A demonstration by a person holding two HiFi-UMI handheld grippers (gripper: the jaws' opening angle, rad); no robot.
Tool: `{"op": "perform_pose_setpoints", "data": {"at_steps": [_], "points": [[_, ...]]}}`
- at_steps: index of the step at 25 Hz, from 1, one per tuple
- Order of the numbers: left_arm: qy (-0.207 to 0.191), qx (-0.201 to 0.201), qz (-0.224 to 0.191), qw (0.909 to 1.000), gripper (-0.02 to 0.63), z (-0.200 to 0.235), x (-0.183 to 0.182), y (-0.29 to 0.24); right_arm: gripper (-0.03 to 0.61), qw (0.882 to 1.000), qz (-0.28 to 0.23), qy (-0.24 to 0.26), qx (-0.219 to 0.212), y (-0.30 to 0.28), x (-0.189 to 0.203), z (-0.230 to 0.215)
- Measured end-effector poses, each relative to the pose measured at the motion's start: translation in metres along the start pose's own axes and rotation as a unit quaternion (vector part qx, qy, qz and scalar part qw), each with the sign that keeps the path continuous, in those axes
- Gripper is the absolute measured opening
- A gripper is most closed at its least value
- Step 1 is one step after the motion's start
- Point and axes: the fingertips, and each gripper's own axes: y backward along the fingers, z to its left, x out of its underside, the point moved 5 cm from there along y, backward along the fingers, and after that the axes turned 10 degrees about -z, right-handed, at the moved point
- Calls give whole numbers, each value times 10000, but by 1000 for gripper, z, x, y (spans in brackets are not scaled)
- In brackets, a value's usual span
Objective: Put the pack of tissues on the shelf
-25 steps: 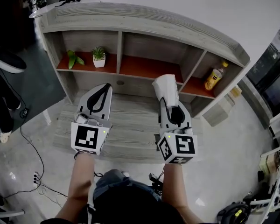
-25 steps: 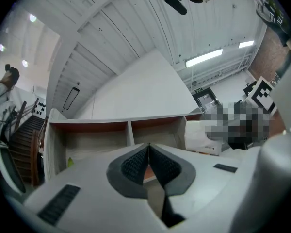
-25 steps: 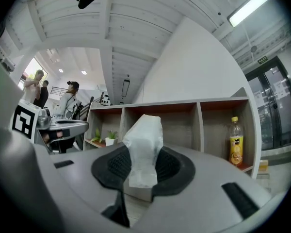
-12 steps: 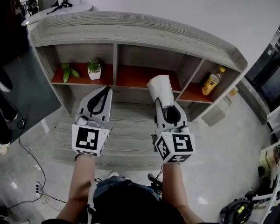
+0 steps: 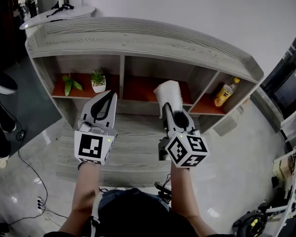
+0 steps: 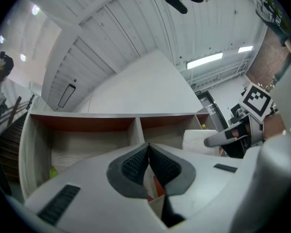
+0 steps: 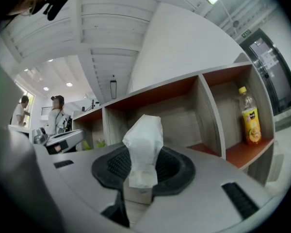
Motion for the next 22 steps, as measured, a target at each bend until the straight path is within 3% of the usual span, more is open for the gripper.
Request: {"op": "perform_pose_setpoints", "data": {"at_steps": [6,11,16,22], "points": [[4,-12,-2,10000,12,9,6,-6,118,9897,23,-1407,261,-22,13,-11],[-15,-6,-29,10000,12,15,9,-8,118,9641,-16,-2618,445,-34,25,-18],[55,14,77,10000,12,16,11,-7,118,9195,-135,-3877,626,-39,42,-25],[123,36,121,9998,12,15,13,-6,118,8366,-224,-5400,896,-42,64,-31]]}}
